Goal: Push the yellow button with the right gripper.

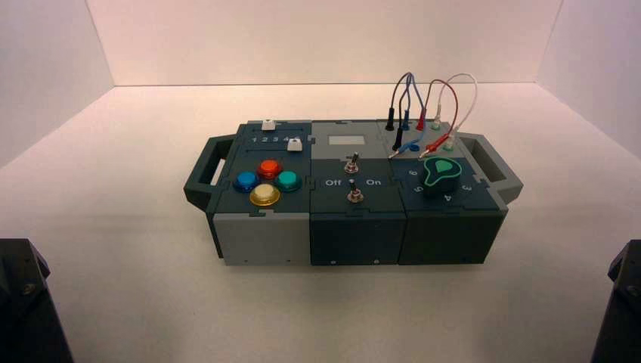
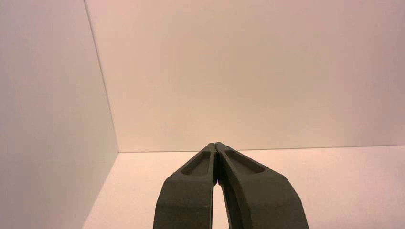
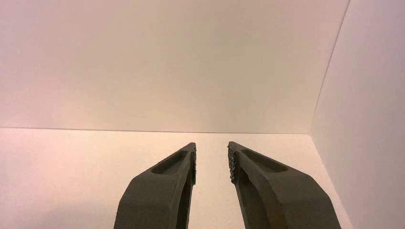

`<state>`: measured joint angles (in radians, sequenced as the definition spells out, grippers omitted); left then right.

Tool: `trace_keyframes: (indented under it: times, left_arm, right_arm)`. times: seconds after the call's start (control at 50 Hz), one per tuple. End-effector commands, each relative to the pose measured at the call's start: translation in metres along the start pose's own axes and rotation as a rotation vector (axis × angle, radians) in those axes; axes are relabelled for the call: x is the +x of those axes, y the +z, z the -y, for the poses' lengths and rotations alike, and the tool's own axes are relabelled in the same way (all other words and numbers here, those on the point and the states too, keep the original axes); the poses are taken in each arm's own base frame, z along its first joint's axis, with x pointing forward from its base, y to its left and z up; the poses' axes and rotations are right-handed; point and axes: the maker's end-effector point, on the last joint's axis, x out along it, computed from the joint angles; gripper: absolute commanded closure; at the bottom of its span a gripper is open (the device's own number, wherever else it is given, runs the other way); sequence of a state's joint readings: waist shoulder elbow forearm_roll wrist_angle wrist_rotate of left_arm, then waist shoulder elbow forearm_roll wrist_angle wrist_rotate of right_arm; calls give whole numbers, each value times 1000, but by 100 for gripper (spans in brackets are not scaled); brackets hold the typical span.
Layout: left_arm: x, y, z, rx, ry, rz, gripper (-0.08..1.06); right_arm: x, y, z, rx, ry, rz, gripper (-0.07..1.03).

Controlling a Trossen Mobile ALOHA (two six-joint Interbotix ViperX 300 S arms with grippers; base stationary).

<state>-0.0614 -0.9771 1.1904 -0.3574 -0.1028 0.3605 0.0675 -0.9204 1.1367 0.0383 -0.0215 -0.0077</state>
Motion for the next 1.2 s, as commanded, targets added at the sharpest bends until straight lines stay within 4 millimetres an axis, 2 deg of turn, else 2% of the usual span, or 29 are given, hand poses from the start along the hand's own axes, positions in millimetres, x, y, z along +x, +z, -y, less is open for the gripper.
trace_keyframes:
  times: [0.02,0.4,0.88,1.04,1.2]
  left_arm:
    - [1,7,-1,6,7,18,101]
    - [1,8,-1,5,3,17,101]
    - [3,28,8,3,-48,-26,101]
    - [2,32,17,7,-97,-105,101]
    - [1,23,26,10,-149,-214,101]
  right_arm:
    - [1,9,1,5,-4,25,59]
    - [1,9,1,7,-3,23,59]
    - [-1,22,-7,28,24,-65,59]
    - [2,23,-18,22,63,-125,59]
    - [6,21,-44,24,149,-214,59]
